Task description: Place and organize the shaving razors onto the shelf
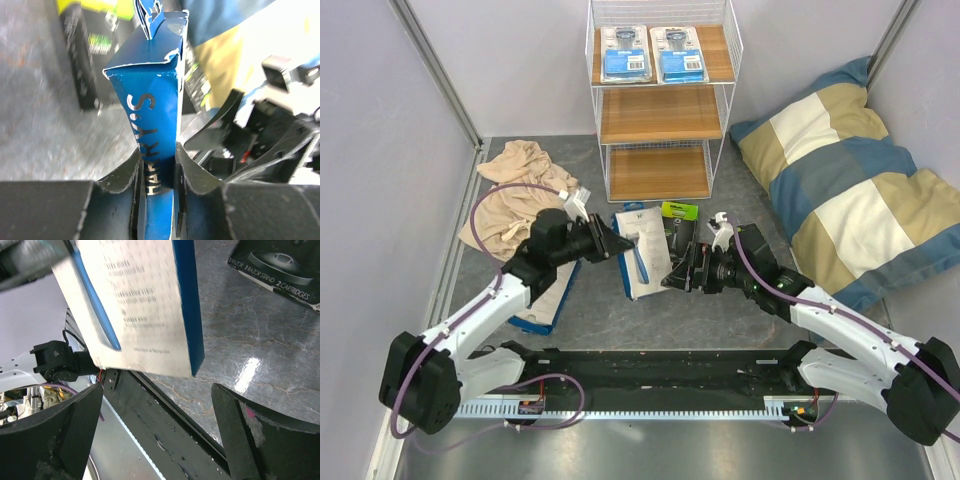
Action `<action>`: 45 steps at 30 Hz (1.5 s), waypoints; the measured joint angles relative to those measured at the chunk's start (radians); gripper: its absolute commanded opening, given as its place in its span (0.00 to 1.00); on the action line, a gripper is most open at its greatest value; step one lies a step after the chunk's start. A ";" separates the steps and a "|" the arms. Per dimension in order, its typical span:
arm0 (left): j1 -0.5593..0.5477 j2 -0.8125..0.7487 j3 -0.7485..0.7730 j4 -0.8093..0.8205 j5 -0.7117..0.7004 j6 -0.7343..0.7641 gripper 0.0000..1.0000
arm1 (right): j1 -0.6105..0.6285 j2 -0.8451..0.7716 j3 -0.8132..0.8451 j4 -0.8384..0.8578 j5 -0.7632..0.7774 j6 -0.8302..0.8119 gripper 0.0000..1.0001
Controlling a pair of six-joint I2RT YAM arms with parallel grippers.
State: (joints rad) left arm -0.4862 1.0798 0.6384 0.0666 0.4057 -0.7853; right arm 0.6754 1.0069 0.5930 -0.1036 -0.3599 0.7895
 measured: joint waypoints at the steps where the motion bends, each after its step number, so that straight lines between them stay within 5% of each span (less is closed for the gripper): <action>1: 0.027 0.013 0.012 0.015 0.033 0.002 0.02 | -0.002 0.000 0.005 -0.001 -0.002 0.000 0.98; 11: 0.298 0.104 0.050 0.185 0.325 -0.050 0.02 | -0.027 0.000 0.025 0.078 -0.017 0.038 0.98; 27: 0.317 0.137 0.068 0.336 0.474 -0.141 0.02 | -0.037 0.202 0.026 0.418 -0.076 0.175 0.93; 32: 0.317 0.137 0.067 0.357 0.489 -0.159 0.02 | -0.038 0.232 0.033 0.481 -0.084 0.195 0.75; 38: 0.319 0.137 0.050 0.419 0.493 -0.212 0.02 | -0.040 0.247 0.033 0.551 -0.113 0.225 0.40; 41: 0.330 0.139 0.040 0.462 0.492 -0.249 0.14 | -0.045 0.245 0.032 0.573 -0.126 0.234 0.31; 42: 0.332 0.140 0.039 0.470 0.492 -0.260 0.31 | -0.045 0.243 0.030 0.579 -0.130 0.236 0.29; 44: 0.332 0.143 0.039 0.484 0.492 -0.272 0.47 | -0.045 0.235 0.026 0.585 -0.132 0.241 0.26; 45: 0.331 0.145 0.039 0.490 0.492 -0.272 0.63 | -0.046 0.229 0.024 0.588 -0.131 0.246 0.24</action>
State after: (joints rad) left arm -0.1551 1.2247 0.6773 0.5564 0.8974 -1.0569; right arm 0.6296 1.2358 0.6170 0.4843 -0.4911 1.0359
